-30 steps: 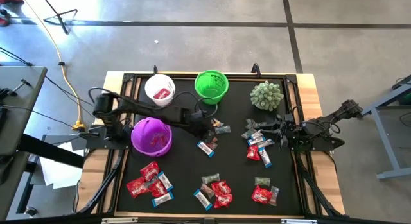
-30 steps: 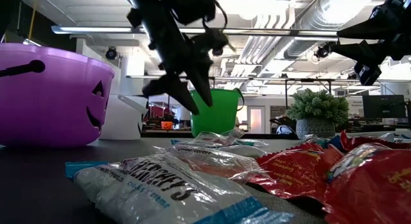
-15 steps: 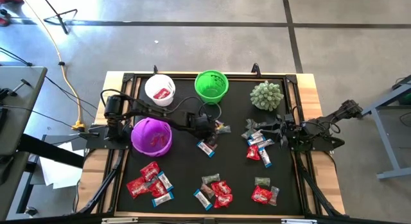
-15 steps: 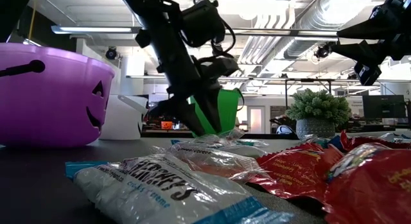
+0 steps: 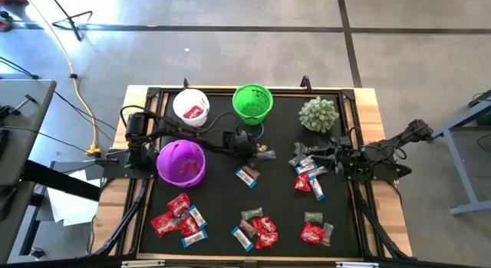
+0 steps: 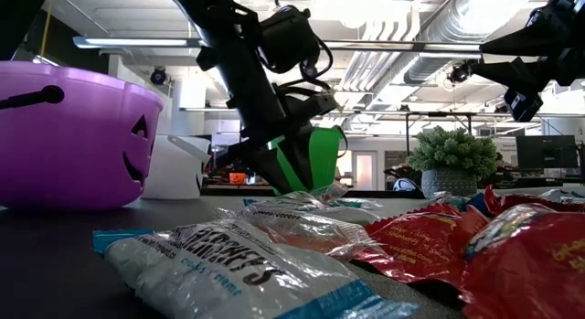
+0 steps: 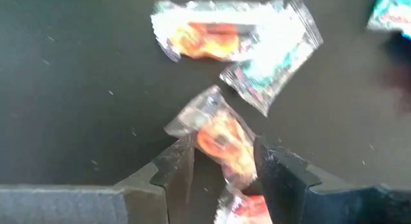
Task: Sort candy
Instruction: Put the orange gummy into the violet bucket
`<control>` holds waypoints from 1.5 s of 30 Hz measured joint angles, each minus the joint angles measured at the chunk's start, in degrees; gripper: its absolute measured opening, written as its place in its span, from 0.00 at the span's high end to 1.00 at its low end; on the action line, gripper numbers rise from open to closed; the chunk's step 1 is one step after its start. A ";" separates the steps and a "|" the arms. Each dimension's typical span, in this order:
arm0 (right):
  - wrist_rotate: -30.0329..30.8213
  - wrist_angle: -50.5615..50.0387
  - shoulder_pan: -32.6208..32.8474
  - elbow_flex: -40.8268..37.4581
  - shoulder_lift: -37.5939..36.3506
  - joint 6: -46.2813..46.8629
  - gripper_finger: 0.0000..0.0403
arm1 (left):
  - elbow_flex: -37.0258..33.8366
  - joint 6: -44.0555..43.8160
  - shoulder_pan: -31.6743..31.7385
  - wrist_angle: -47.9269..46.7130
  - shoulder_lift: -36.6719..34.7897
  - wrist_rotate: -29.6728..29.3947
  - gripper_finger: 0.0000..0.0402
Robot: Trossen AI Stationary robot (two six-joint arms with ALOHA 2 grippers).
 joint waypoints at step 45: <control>0.00 0.00 0.00 0.00 0.08 -0.01 0.69 | -0.26 0.48 -0.75 -6.75 -2.66 0.79 0.97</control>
